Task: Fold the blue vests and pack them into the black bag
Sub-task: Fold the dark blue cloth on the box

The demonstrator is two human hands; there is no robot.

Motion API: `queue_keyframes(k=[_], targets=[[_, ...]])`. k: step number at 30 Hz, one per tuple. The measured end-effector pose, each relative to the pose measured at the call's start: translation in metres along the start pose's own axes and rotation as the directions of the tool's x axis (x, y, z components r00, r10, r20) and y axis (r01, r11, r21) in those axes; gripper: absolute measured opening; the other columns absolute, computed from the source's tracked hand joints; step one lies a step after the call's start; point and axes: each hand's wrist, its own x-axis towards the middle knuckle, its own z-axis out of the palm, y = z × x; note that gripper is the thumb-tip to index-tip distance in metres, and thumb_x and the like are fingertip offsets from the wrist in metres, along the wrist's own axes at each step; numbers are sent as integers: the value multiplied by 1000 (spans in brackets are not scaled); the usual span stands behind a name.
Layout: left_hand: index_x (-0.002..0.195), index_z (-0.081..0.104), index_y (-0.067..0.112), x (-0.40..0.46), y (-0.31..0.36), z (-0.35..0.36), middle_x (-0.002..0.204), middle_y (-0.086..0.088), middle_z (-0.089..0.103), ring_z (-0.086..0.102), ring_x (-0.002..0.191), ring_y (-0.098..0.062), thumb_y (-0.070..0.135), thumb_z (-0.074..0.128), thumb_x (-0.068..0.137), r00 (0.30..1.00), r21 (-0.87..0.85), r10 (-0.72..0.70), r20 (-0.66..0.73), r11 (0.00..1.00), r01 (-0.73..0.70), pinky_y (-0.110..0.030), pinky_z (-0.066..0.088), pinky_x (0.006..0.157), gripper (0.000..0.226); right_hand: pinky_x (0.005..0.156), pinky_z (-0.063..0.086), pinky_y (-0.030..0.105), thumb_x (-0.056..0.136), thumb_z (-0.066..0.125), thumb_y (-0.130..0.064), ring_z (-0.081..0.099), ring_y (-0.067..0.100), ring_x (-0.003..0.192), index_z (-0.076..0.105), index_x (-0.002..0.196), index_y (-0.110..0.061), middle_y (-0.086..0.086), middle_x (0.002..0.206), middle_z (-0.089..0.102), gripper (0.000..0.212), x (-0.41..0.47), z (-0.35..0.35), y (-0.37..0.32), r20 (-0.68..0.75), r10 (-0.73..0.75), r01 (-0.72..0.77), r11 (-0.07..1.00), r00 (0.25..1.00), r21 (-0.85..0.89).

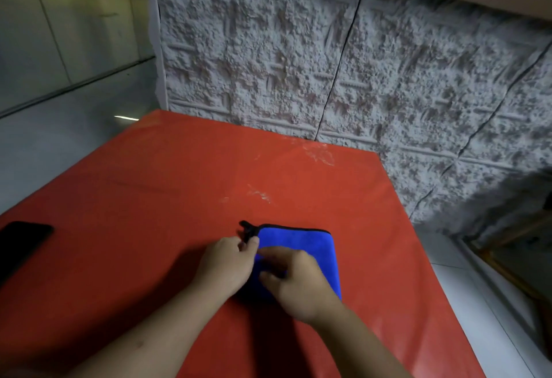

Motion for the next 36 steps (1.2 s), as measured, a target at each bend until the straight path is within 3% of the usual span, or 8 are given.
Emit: queue_keyframes(k=[3,5,9,13,16,24,32,36], targets=[[76,59,14,-6,6,6,86,-1,71,68,91,-28,48,68,87,1000,125,-3,-1,992,3,-33,46,68,36,90,49,25,86,62,-15,68,16,103,73,119,-21,-1,111,75,35,-1,-19,23,-442,169,-218,974,881,-62],[77,57,15,-2,8,6,93,-6,71,67,95,-31,39,66,89,1000,150,-25,-10,988,26,-33,41,68,29,93,49,35,86,61,-21,64,31,110,66,127,-18,10,115,72,41,-2,-32,37,-561,320,-422,905,764,-59],[78,56,15,4,6,1,96,-9,70,67,96,-33,31,68,90,998,132,-40,-42,990,45,-33,45,70,23,88,49,35,90,62,-33,64,33,114,62,126,-7,15,116,71,44,-6,-38,57,-378,595,-633,773,710,27],[83,63,12,-1,4,2,87,-5,70,67,87,-29,28,76,86,997,124,-22,-70,992,30,-35,52,74,21,54,41,32,81,71,-33,56,26,57,60,61,-11,3,55,56,32,-8,-31,62,-312,608,-617,783,730,81],[81,64,14,-5,6,4,81,-1,68,67,81,-25,29,80,81,998,101,1,-60,995,5,-33,51,70,23,44,30,29,75,73,-22,39,18,39,50,47,-8,-2,40,42,40,-10,-33,65,-278,625,-603,780,730,169],[81,56,23,-19,38,20,83,5,63,63,84,-22,29,85,75,1000,-9,20,-7,1000,-20,-29,45,69,30,47,30,26,81,67,-18,42,21,48,60,62,-10,0,50,47,22,-25,-62,85,-286,665,-572,743,690,348],[119,49,10,-39,57,41,119,-13,65,64,109,-33,27,89,72,988,16,-115,100,993,114,-33,49,82,64,57,40,33,73,76,-14,51,24,60,73,82,5,9,63,57,21,-58,-76,113,-278,725,-632,687,630,358],[87,63,10,-50,69,52,91,-9,70,70,89,-31,19,87,69,954,-123,-184,235,968,217,-31,51,68,32,55,37,30,73,81,-18,49,24,59,70,80,6,9,64,54,28,-75,-88,117,-239,765,-663,639,598,390]])
